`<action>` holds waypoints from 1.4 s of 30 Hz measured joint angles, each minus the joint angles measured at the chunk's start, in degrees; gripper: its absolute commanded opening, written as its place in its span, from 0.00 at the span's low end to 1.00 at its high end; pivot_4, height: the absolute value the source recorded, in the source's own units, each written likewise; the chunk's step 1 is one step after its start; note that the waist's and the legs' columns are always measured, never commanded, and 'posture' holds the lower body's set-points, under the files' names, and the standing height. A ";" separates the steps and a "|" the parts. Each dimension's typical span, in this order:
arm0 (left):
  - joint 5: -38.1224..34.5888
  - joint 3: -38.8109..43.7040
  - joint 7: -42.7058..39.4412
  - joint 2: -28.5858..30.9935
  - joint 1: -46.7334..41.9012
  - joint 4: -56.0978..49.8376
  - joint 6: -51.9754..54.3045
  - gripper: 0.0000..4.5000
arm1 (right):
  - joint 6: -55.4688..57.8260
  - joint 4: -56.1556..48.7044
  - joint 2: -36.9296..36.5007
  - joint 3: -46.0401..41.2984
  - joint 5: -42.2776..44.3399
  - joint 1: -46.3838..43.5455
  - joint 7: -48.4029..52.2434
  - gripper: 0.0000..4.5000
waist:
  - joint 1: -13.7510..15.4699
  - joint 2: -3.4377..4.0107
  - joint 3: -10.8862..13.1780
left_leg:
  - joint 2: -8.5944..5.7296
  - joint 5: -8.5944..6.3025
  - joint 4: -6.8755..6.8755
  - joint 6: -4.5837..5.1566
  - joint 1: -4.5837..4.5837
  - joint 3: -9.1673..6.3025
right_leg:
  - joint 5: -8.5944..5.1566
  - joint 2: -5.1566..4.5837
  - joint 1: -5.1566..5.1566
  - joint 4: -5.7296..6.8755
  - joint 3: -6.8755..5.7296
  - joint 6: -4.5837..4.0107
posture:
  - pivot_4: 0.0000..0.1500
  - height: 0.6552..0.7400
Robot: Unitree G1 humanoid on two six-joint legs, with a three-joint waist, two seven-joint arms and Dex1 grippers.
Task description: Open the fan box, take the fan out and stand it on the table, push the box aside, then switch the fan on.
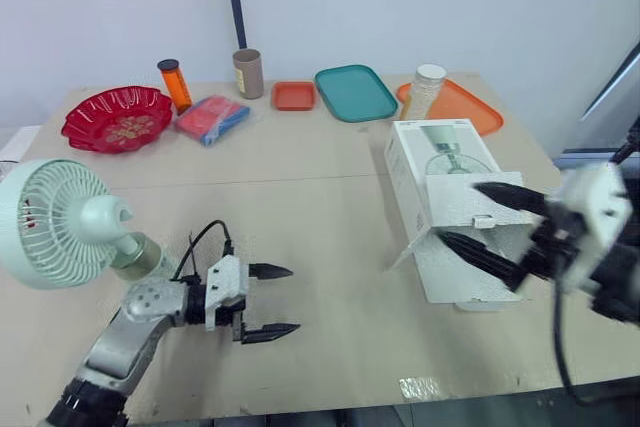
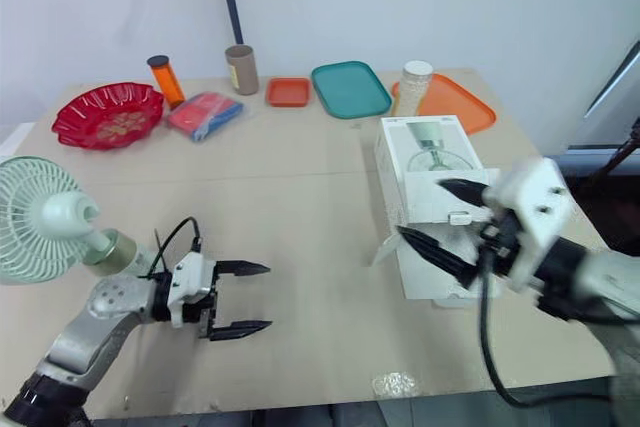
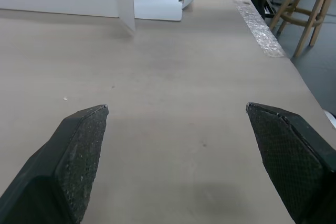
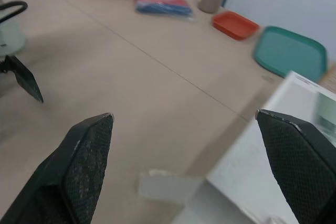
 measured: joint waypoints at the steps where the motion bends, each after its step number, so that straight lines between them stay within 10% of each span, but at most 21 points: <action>1: 0.49 1.26 0.65 0.58 1.27 -0.90 -1.44 1.00 | -2.63 3.55 1.21 6.29 -1.76 -3.34 -0.74 0.99 | -0.05 0.00 0.00 | 0.00 0.00 0.00 0.00 0.02 0.00 | 0.01 0.00 -0.10 0.00 0.01 -0.01 | 1.00 1.00; 14: 7.60 10.87 13.73 0.86 7.88 -10.43 -10.86 1.00 | -28.14 36.41 14.15 38.37 -16.95 -21.27 4.00 0.99 | 0.13 0.00 0.04 | -0.06 0.00 0.00 -0.01 -0.16 -0.05 | 0.03 -0.16 -0.27 0.03 -0.08 -0.01 | 1.00 1.00; 42: -9.40 37.09 27.92 -0.44 30.38 -41.56 7.78 1.00 | -37.93 57.30 23.85 42.58 -23.93 -29.69 5.67 0.99 | -0.07 0.01 0.07 | -0.03 0.01 0.00 -0.04 -0.13 -0.03 | 0.07 -0.11 -0.29 0.08 -0.07 -0.06 | 1.00 1.00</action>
